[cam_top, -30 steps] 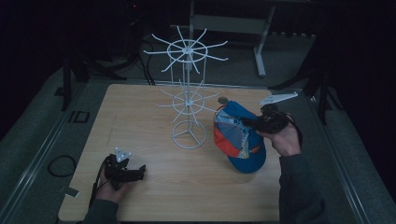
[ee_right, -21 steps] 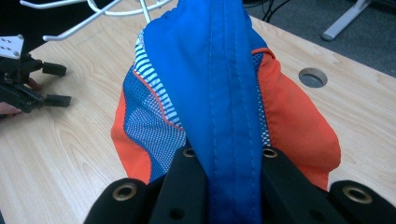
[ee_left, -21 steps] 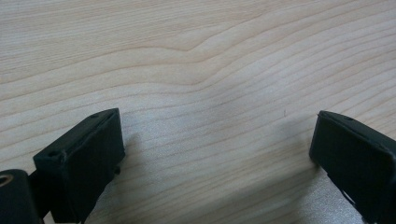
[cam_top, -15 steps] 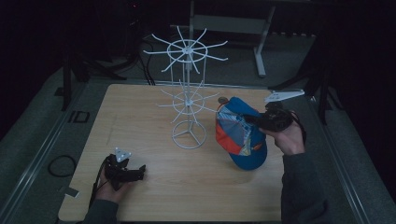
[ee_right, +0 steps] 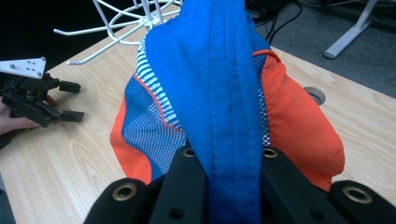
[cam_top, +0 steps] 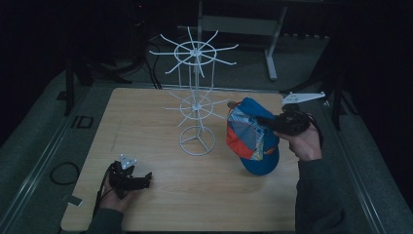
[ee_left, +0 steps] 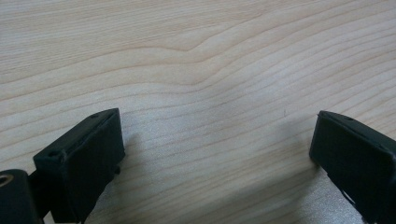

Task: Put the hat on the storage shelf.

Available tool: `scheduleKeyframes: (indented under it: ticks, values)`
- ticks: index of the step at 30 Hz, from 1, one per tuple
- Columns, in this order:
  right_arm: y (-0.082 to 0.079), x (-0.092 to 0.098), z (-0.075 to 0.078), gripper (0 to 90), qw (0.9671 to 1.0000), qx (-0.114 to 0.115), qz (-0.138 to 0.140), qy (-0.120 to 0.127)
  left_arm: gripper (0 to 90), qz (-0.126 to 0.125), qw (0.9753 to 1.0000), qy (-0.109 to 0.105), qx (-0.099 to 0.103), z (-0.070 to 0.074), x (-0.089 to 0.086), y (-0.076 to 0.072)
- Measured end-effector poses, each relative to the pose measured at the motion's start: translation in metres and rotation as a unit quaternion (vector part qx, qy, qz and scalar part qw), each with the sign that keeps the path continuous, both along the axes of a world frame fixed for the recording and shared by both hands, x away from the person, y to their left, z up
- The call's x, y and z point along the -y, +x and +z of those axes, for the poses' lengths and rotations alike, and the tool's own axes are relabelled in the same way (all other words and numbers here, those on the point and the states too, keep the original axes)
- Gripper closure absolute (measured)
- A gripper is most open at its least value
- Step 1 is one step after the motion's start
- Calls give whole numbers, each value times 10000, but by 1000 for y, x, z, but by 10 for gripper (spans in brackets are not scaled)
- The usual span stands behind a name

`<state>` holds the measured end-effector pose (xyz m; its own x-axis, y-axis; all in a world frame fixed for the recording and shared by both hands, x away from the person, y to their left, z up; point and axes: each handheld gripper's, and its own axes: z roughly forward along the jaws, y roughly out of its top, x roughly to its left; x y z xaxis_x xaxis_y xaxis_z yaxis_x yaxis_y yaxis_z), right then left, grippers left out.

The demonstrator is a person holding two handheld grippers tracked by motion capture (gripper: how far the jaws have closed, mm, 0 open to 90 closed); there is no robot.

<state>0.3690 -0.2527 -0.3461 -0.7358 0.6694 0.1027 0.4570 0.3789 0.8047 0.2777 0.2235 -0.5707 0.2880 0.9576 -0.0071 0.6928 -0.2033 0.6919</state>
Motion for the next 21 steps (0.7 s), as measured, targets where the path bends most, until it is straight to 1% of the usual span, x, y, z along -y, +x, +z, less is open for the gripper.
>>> scheduleKeyframes:
  ticks: [10,15,21]
  values:
    - [-3,5,9,877,10000,68,-50,12,31,0,10000,0,1,0,0,0]
    - [-4,7,14,877,9999,150,-33,2,31,-3,10000,1,0,0,0,0]
    - [-4,8,19,877,9998,199,16,76,31,0,10000,0,0,0,0,0]
